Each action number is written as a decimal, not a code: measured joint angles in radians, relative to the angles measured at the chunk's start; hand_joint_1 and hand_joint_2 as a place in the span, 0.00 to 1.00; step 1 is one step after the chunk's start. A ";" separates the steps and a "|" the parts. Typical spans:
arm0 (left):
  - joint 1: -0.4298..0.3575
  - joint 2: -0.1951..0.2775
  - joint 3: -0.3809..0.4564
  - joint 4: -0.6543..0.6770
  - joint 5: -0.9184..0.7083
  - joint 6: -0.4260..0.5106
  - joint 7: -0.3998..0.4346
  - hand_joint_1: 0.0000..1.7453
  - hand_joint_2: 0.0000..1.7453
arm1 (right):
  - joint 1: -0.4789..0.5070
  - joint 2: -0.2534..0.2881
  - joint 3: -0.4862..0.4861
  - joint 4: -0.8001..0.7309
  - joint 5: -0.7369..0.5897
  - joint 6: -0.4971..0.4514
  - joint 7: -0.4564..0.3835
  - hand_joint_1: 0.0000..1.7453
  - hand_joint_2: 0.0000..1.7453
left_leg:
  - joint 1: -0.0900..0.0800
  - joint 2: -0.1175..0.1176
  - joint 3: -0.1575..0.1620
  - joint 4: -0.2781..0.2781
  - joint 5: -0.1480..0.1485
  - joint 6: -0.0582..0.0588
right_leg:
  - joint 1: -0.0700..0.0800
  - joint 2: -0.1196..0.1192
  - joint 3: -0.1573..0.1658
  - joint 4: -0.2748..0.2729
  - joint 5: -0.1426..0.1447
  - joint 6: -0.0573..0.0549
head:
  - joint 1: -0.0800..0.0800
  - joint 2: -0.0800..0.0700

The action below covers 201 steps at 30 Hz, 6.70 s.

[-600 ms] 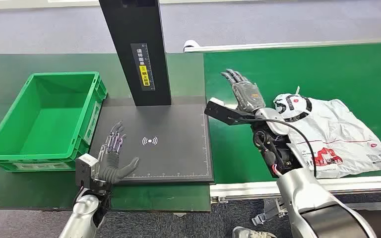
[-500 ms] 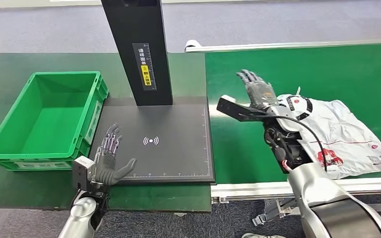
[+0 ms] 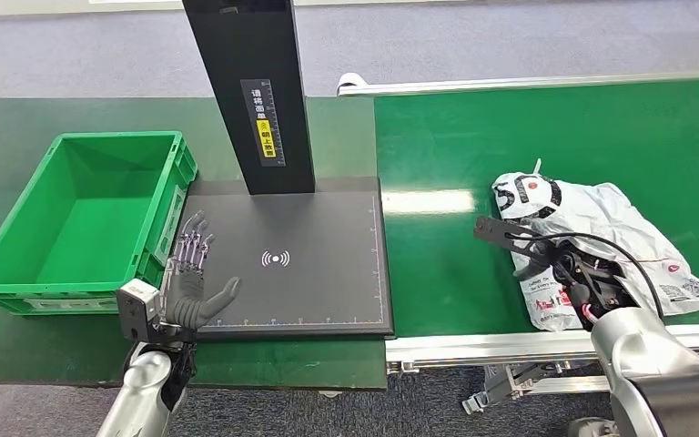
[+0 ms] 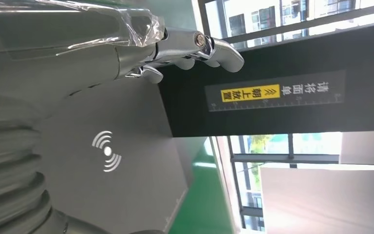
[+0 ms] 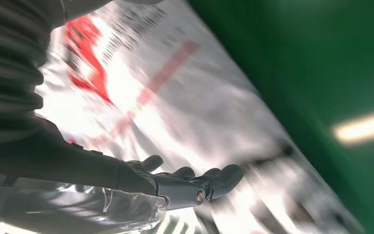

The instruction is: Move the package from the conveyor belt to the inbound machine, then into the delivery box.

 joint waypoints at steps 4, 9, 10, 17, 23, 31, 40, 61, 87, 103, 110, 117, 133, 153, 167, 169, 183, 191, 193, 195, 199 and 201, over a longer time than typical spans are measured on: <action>-0.016 -0.014 -0.007 0.011 -0.002 0.012 -0.012 0.00 1.00 | 0.006 -0.031 -0.006 0.031 0.003 0.124 0.054 0.00 1.00 | -0.001 0.000 0.000 0.000 0.000 0.000 | -0.001 0.000 0.000 0.000 0.000 0.000 | 0.000 0.000; -0.018 -0.021 -0.013 0.010 0.000 0.027 -0.011 0.00 1.00 | 0.021 -0.065 -0.016 0.045 0.007 0.118 0.074 0.00 1.00 | -0.001 0.000 0.000 0.000 -0.001 0.001 | -0.001 0.000 0.000 0.000 0.000 0.000 | 0.000 0.000; -0.016 -0.021 -0.013 0.008 0.002 0.029 -0.008 0.00 1.00 | 0.026 -0.071 -0.019 0.046 0.006 0.105 0.075 0.00 1.00 | -0.001 0.000 0.000 0.000 -0.001 0.001 | -0.001 0.000 0.000 0.000 0.000 0.000 | 0.000 0.000; 0.008 -0.018 0.001 -0.012 0.028 0.043 0.007 0.00 1.00 | 0.056 -0.099 -0.036 0.049 0.007 0.069 0.070 0.94 1.00 | -0.001 0.000 0.000 0.000 -0.001 0.001 | -0.001 0.000 0.001 0.000 0.000 0.000 | 0.000 0.000; 0.027 -0.017 0.005 -0.015 0.034 0.041 0.021 0.00 1.00 | 0.073 -0.098 -0.037 0.049 0.033 0.052 0.050 1.00 1.00 | -0.001 0.000 0.000 0.000 -0.001 0.001 | -0.001 0.000 0.002 0.000 0.000 0.001 | 0.000 0.000; 0.076 -0.016 0.016 -0.074 0.050 0.022 0.048 0.00 1.00 | 0.078 -0.083 -0.041 0.038 0.044 -0.030 -0.003 1.00 1.00 | -0.001 0.000 0.000 0.000 -0.001 0.001 | -0.001 0.000 0.002 0.000 0.000 0.001 | 0.000 0.000; 0.160 -0.019 0.029 -0.171 0.034 0.032 0.061 0.00 1.00 | 0.125 -0.041 -0.120 -0.054 -0.039 -0.345 -0.155 1.00 1.00 | -0.001 0.000 0.000 -0.001 -0.001 0.001 | 0.000 0.000 0.001 0.000 0.000 0.001 | 0.000 0.000; 0.199 -0.046 0.052 -0.450 0.036 0.322 -0.016 0.00 1.00 | 0.397 0.163 0.009 -0.892 0.063 -0.821 -0.657 1.00 1.00 | 0.000 0.001 0.001 -0.001 -0.001 0.000 | 0.000 0.001 0.001 0.000 -0.002 0.001 | 0.000 0.000; 0.174 -0.061 0.030 -0.483 0.024 0.373 -0.017 0.00 1.00 | 0.280 0.261 0.530 -0.434 -0.018 -0.391 -0.577 0.22 1.00 | 0.000 0.003 0.007 -0.001 -0.001 0.000 | 0.000 0.002 0.006 0.000 -0.002 0.001 | 0.000 0.000; 0.188 -0.062 0.039 -0.480 0.014 0.367 -0.017 0.00 1.00 | 0.414 0.227 0.364 -0.706 -0.167 -0.666 -0.627 0.00 1.00 | 0.000 0.002 0.004 -0.001 -0.002 0.000 | 0.000 0.002 0.003 0.000 -0.002 0.001 | 0.000 0.000; 0.188 -0.064 0.044 -0.479 0.013 0.367 -0.017 0.00 1.00 | 0.438 0.223 0.323 -0.751 -0.206 -0.665 -0.648 0.00 1.00 | 0.000 0.002 0.004 -0.001 -0.002 0.000 | 0.000 0.002 0.003 0.000 -0.002 0.001 | 0.000 0.000; 0.186 -0.064 0.044 -0.471 0.011 0.366 -0.017 0.00 1.00 | 0.460 0.224 0.227 -0.785 -0.488 -0.513 -0.765 0.00 1.00 | 0.000 0.002 0.004 -0.001 -0.002 0.000 | 0.000 0.002 0.003 0.000 -0.002 0.001 | 0.000 0.000; 0.155 -0.064 0.009 -0.403 0.005 0.358 -0.017 0.00 1.00 | 0.428 0.227 0.107 -0.786 -0.785 0.125 -0.713 0.00 1.00 | 0.000 0.002 0.003 -0.001 -0.002 0.000 | 0.000 0.002 0.003 0.000 -0.002 0.001 | 0.000 0.000; 0.156 -0.061 0.006 -0.373 -0.006 0.347 -0.017 0.00 1.00 | 0.384 0.259 0.014 -0.626 -1.203 0.442 -0.559 0.00 1.00 | 0.000 0.002 0.003 -0.001 -0.002 0.000 | 0.000 0.002 0.003 0.000 -0.002 0.001 | 0.000 0.000; 0.134 -0.062 0.006 -0.321 0.012 0.338 -0.017 0.00 1.00 | 0.375 0.327 -0.100 -0.496 -1.472 0.554 -0.408 0.00 1.00 | 0.000 0.002 0.003 -0.001 -0.002 0.000 | 0.000 0.002 0.003 0.000 -0.002 0.001 | 0.000 0.000; 0.133 -0.062 0.006 -0.319 0.012 0.338 -0.017 0.00 1.00 | 0.374 0.328 -0.101 -0.490 -1.485 0.557 -0.403 0.00 1.00 | 0.000 0.002 0.003 -0.001 -0.002 0.000 | 0.000 0.002 0.003 0.000 -0.002 0.001 | 0.000 0.000; 0.162 -0.031 -0.060 -0.321 -0.113 0.166 -0.011 0.00 1.00 | 0.370 0.298 -0.097 -0.574 -1.191 0.213 -0.685 0.00 1.00 | -0.001 0.002 0.003 -0.001 -0.002 0.001 | -0.001 0.002 0.003 0.000 -0.002 0.001 | 0.000 0.000; 0.113 -0.031 -0.192 -0.263 -0.193 0.017 0.088 0.00 1.00 | 0.403 0.286 -0.149 -0.713 -1.006 0.040 -0.670 0.00 1.00 | -0.001 0.002 0.003 -0.001 -0.002 0.001 | -0.001 0.002 0.003 0.000 -0.002 0.001 | 0.000 0.000; 0.067 -0.036 -0.237 -0.212 -0.256 0.021 0.150 0.00 1.00 | 0.403 0.290 -0.172 -0.716 -1.007 0.048 -0.655 0.00 1.00 | -0.001 0.001 0.004 -0.001 -0.001 0.001 | -0.001 0.002 0.003 0.000 -0.002 0.001 | 0.000 0.000; 0.015 -0.045 -0.281 -0.147 -0.309 0.017 0.212 0.00 1.00 | 0.401 0.296 -0.189 -0.716 -1.004 0.055 -0.649 0.00 1.00 | -0.001 0.001 0.004 -0.001 -0.001 0.001 | -0.001 0.002 0.004 0.000 -0.001 0.001 | 0.000 0.000; -0.061 -0.064 -0.344 -0.035 -0.372 0.024 0.264 0.00 1.00 | 0.398 0.306 -0.209 -0.717 -0.991 0.054 -0.646 0.00 1.00 | -0.001 0.002 0.004 0.000 -0.001 0.001 | -0.001 0.002 0.004 0.000 -0.001 0.002 | 0.000 0.000; -0.095 -0.073 -0.370 0.018 -0.428 0.037 0.298 0.00 1.00 | 0.398 0.311 -0.215 -0.719 -0.980 0.049 -0.642 0.00 1.00 | -0.001 0.001 0.004 0.000 -0.001 0.001 | -0.001 0.002 0.003 0.000 -0.001 0.002 | 0.000 0.000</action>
